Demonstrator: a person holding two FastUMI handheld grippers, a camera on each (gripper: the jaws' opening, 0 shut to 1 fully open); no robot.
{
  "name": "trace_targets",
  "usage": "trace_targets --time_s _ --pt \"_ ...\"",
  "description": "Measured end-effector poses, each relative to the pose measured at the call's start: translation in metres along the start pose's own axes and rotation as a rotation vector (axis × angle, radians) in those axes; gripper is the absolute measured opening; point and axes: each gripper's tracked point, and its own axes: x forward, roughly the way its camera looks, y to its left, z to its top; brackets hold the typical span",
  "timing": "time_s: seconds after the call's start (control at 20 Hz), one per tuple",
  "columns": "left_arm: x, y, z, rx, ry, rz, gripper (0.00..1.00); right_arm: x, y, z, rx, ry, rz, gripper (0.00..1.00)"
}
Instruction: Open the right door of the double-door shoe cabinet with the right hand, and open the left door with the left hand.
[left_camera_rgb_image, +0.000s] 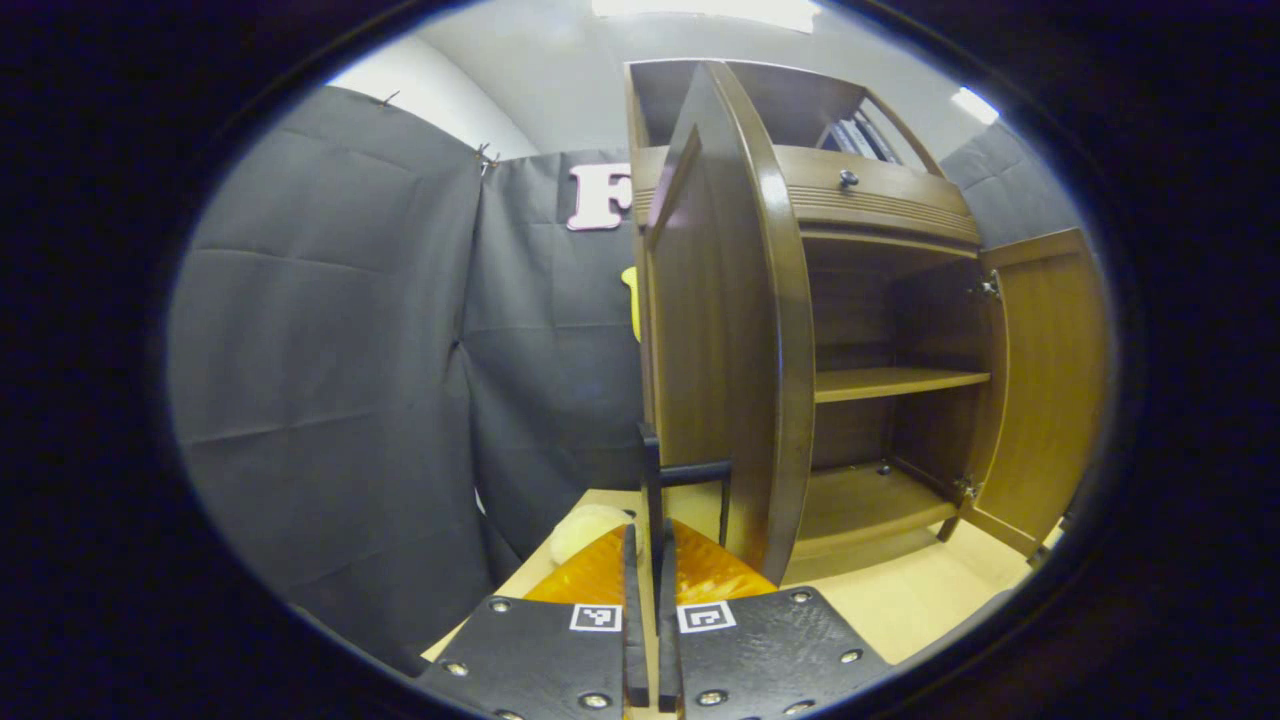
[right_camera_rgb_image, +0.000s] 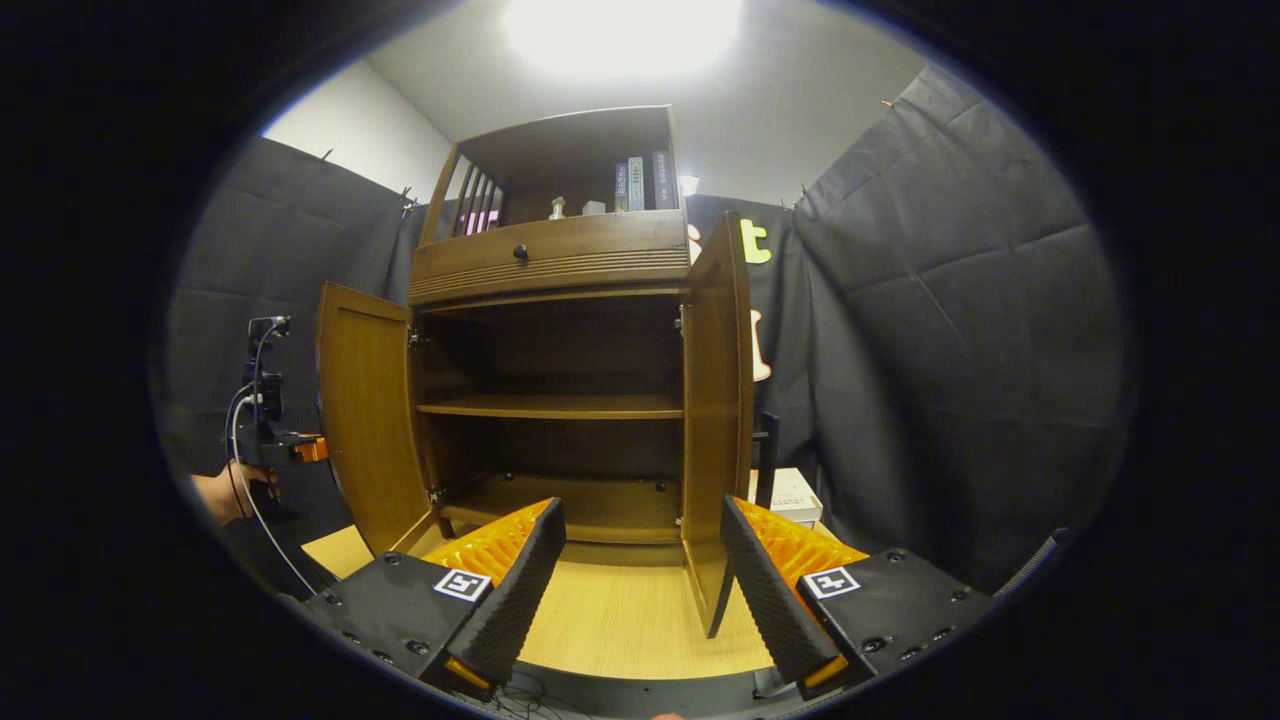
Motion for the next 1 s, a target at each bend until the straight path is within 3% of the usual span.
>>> trace_targets --time_s 0.05,0.1,0.45,0.5,0.6,0.7,0.75,0.95,1.0 --pt "0.000 0.005 -0.002 -0.004 0.003 -0.001 0.09 0.003 0.004 0.001 0.005 -0.001 0.003 0.93" --pt "-0.001 0.010 -0.003 -0.008 0.005 -0.001 0.06 0.005 0.008 0.002 0.010 -0.004 0.006 0.98" --pt "-0.033 0.042 -0.004 0.034 -0.008 0.056 0.06 0.004 0.022 0.004 -0.008 -0.007 0.031 0.98" --pt "-0.039 0.048 -0.005 0.039 -0.003 0.069 0.06 0.003 0.024 0.004 -0.009 -0.008 0.033 0.92" --pt "-0.058 0.066 -0.003 0.043 -0.010 0.088 0.05 0.002 0.031 0.004 -0.006 -0.009 0.035 0.92" --pt "-0.076 0.064 0.003 0.025 -0.019 0.072 0.05 0.003 0.031 0.004 0.005 -0.005 0.037 0.93" --pt "-0.084 0.063 0.007 0.026 -0.028 0.070 0.12 0.003 0.030 0.004 0.010 -0.006 0.036 0.93" --pt "-0.117 0.043 0.040 0.018 -0.091 0.039 0.12 -0.003 0.030 0.011 -0.003 -0.022 0.027 0.92" --pt "-0.125 0.037 0.048 0.016 -0.101 0.026 0.00 -0.005 0.030 0.014 -0.012 -0.026 0.023 0.97"
